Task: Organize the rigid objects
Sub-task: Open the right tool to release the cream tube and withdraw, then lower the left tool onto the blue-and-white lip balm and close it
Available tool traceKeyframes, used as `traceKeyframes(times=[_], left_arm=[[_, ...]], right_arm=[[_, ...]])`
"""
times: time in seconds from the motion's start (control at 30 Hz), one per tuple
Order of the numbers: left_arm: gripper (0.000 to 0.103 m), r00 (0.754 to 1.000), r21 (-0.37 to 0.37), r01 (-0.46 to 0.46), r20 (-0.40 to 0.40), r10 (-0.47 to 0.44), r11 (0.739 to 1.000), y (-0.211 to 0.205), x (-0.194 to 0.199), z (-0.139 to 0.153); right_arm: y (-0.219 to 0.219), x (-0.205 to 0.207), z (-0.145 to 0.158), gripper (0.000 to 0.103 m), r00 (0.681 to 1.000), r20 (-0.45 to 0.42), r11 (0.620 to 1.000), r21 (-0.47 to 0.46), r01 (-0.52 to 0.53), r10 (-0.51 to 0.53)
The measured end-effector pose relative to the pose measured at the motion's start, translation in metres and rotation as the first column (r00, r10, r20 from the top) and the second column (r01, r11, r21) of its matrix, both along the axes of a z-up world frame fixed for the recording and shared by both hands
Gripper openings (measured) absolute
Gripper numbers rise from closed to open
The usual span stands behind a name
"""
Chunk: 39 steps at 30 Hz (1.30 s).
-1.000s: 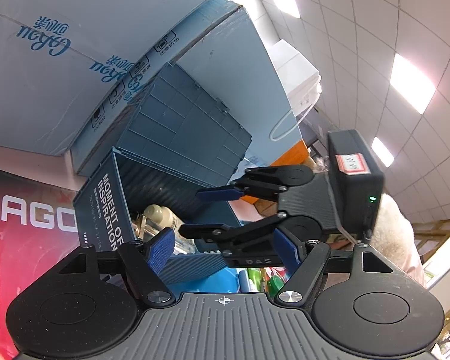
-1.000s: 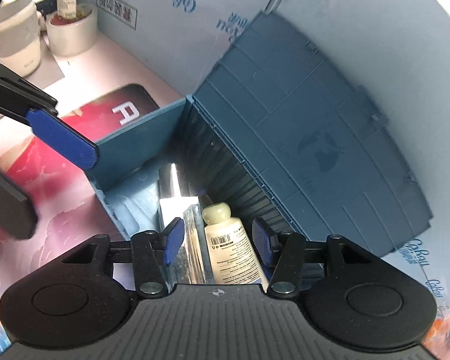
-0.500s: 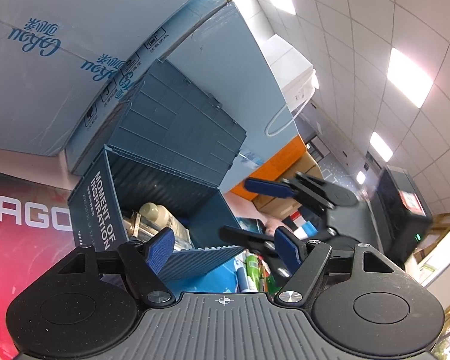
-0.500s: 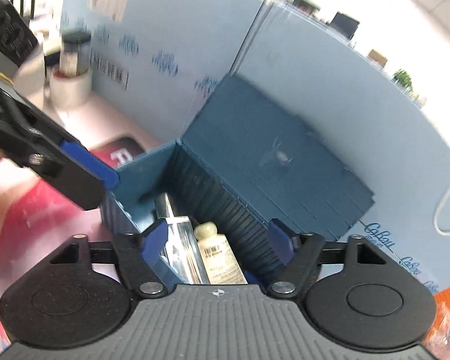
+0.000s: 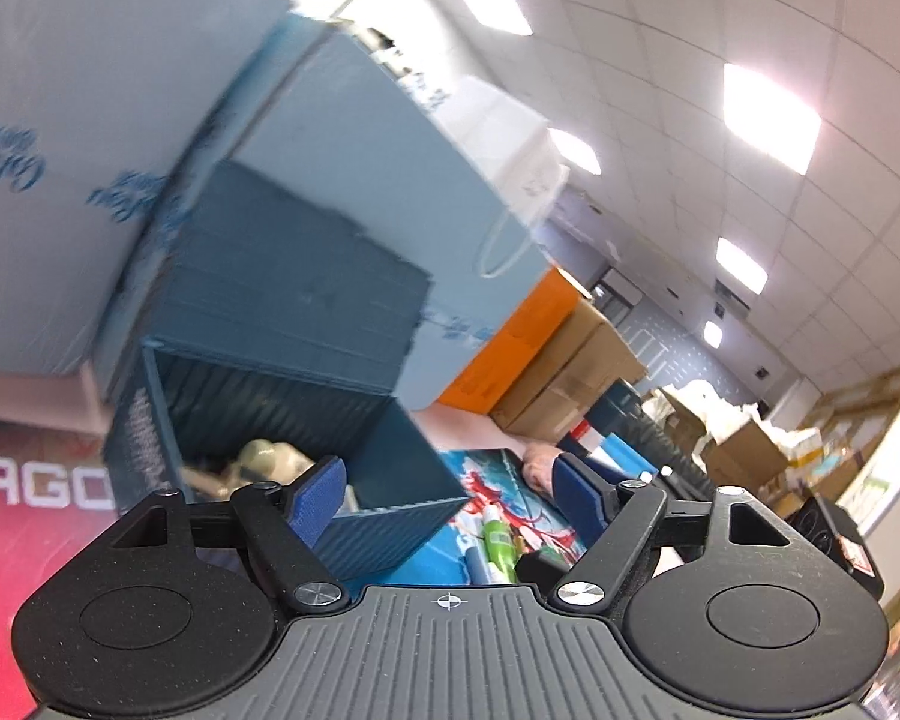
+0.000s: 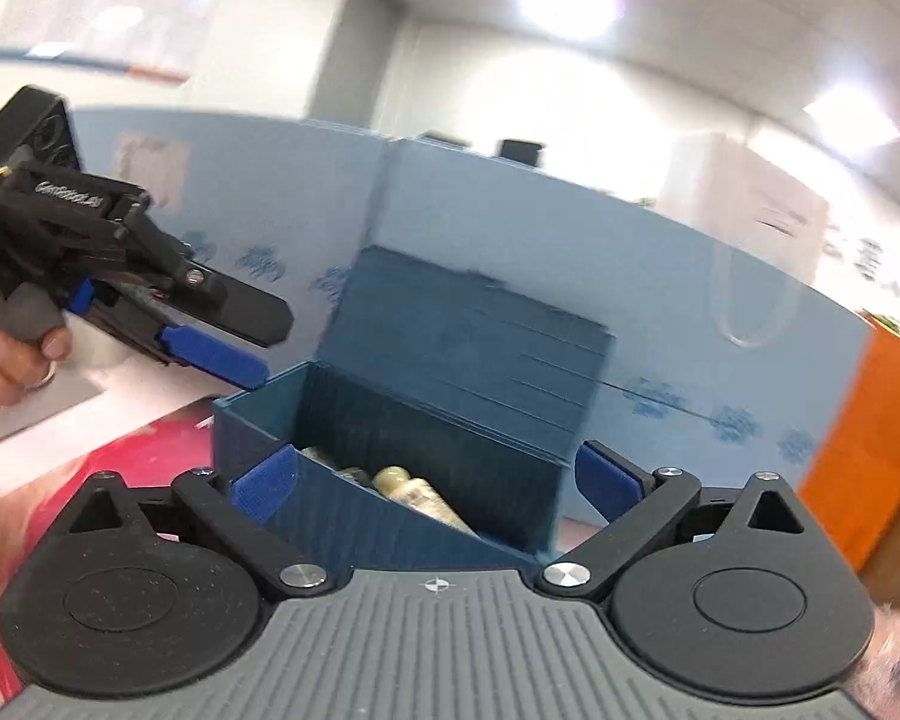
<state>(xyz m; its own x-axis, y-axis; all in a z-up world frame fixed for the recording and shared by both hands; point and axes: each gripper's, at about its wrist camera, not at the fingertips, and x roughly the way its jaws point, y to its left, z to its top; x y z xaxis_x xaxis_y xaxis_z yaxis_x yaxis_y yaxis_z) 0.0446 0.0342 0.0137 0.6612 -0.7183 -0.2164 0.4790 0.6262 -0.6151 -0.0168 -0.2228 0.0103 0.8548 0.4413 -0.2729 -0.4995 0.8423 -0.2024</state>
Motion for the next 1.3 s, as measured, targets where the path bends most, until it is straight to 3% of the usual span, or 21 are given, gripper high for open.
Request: traceKeyframes(times=[0.13,0.23,0.43,0.67,0.83,0.93,1.2,1.3], left_arm=[[0.084,0.997,0.052,0.035,0.063,-0.038,0.998,-0.018,-0.01,0.004],[0.086,0.998,0.095,0.025,0.059,-0.031,0.995,-0.034,-0.014,0.002],[0.086,0.997,0.235,0.039,0.059,-0.055,0.971,-0.077,-0.021,-0.003],[0.086,0.995,0.293,0.09,0.008,-0.097,0.952,-0.103,-0.023,-0.02],[0.086,0.995,0.345,0.098,-0.024,-0.095,0.934,-0.127,-0.021,-0.033],[0.086,0.993,0.391,0.118,-0.038,-0.112,0.913,-0.146,-0.02,-0.042],[0.084,0.993,0.52,0.114,-0.024,-0.12,0.846,-0.184,-0.023,-0.059],[0.076,0.993,0.553,0.111,-0.025,-0.116,0.826,-0.192,-0.021,-0.065]], right_arm=[[-0.018,-0.019,-0.011,0.103,0.994,0.029,0.989,0.103,0.103,-0.106],[-0.033,-0.032,-0.016,0.103,0.974,0.044,0.964,0.162,0.213,-0.222],[-0.066,-0.046,-0.027,0.103,0.919,0.005,0.885,0.271,0.379,-0.394],[-0.096,-0.046,-0.043,0.103,0.847,-0.077,0.791,0.32,0.521,-0.527],[-0.11,-0.051,-0.05,0.103,0.828,-0.108,0.755,0.357,0.549,-0.551],[-0.115,-0.054,-0.052,0.103,0.826,-0.126,0.743,0.379,0.552,-0.549],[-0.131,-0.055,-0.061,0.103,0.786,-0.198,0.679,0.41,0.609,-0.586],[-0.135,-0.057,-0.064,0.103,0.781,-0.213,0.665,0.423,0.615,-0.587]])
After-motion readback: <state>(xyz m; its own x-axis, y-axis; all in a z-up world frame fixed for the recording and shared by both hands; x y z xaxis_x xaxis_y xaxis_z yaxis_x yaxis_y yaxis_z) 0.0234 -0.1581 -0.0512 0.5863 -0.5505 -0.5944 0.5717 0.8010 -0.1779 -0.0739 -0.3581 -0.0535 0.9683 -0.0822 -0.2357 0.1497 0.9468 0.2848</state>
